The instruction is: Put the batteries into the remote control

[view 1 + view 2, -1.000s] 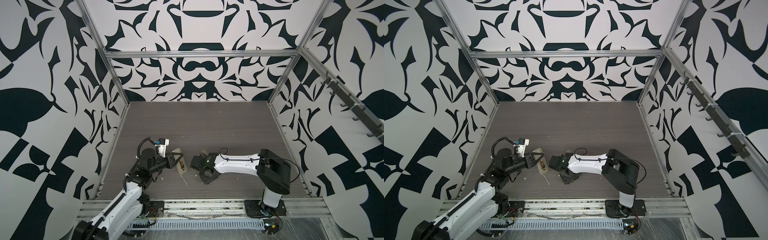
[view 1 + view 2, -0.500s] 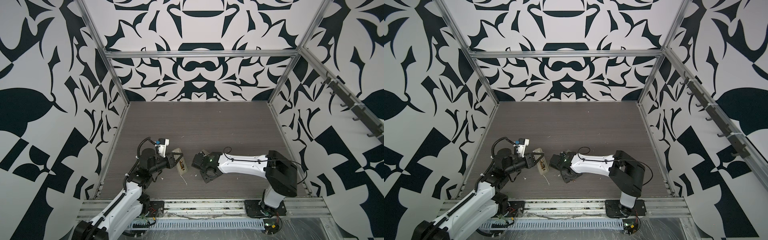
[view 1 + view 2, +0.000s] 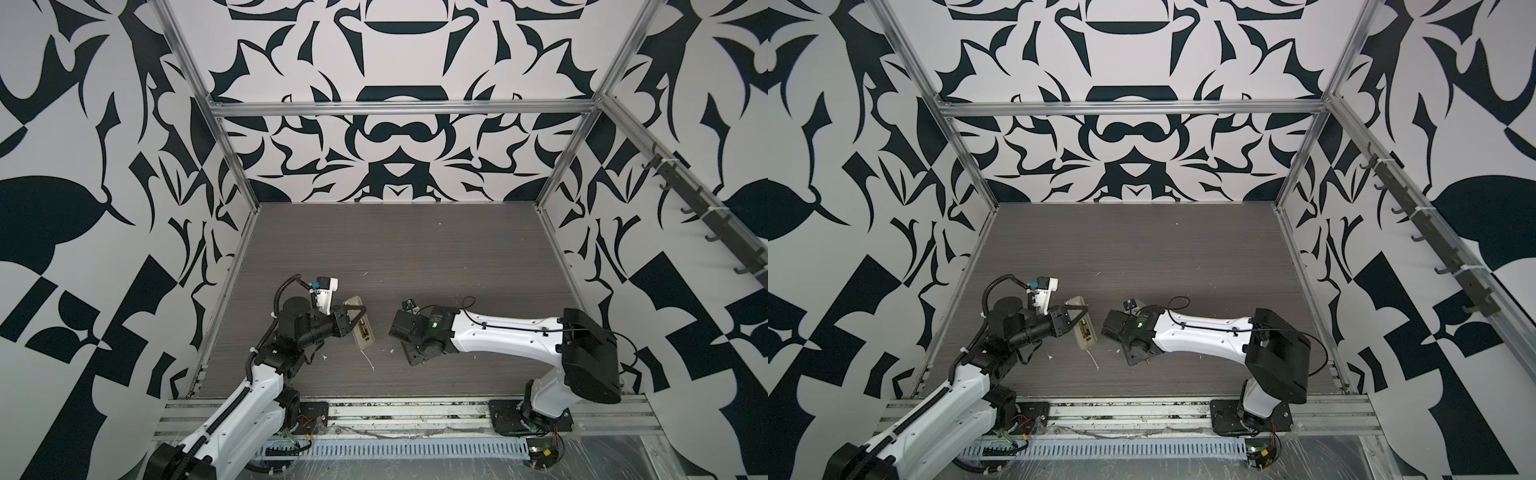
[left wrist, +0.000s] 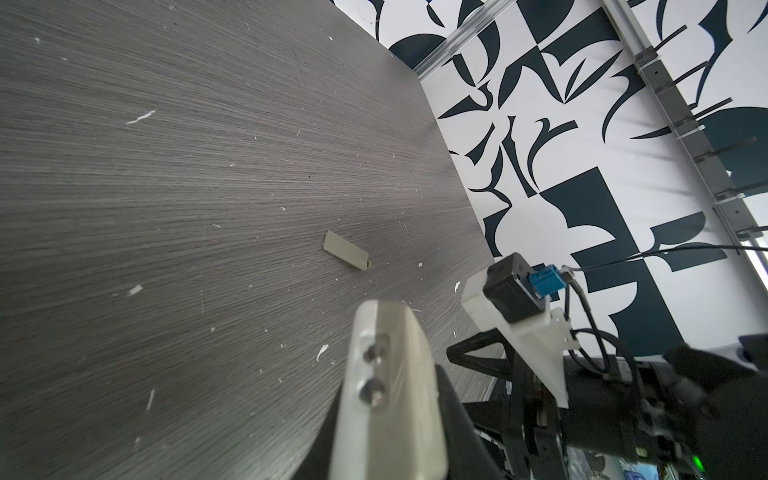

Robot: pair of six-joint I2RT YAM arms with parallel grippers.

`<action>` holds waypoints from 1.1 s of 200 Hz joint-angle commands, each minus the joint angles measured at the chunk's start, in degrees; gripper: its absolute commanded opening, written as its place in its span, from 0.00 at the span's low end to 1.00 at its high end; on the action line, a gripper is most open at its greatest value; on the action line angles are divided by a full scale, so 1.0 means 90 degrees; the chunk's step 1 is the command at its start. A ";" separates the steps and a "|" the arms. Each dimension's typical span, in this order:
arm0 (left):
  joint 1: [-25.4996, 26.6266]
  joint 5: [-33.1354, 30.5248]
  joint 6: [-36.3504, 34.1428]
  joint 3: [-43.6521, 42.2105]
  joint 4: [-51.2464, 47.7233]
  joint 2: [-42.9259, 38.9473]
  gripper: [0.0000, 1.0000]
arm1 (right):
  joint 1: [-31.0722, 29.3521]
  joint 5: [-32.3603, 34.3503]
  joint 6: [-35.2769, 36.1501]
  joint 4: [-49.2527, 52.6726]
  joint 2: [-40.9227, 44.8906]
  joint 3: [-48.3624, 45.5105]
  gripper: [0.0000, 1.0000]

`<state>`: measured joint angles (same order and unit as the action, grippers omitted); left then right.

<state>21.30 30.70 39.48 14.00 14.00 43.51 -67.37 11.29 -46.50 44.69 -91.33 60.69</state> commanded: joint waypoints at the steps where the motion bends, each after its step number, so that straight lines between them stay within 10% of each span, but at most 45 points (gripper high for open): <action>1: 0.0015 -0.0023 -0.0032 0.0049 -0.0013 -0.0049 0.00 | -0.0155 0.0191 -0.0487 0.0000 0.0241 -0.0211 0.64; 85: 0.0015 -0.0043 -0.0061 0.0005 -0.0013 -0.0007 0.00 | -0.0287 0.0042 -0.0850 -0.0464 0.0097 -0.0543 0.56; 220: 0.0009 0.0091 -0.0022 -0.0009 0.0112 0.0147 0.00 | -0.0217 -0.0441 0.0658 -0.1191 -0.0191 -0.0907 0.37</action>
<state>21.30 30.85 39.38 14.00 13.87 45.15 -69.49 7.79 -42.81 35.03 -92.92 53.12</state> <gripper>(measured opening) 0.250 0.387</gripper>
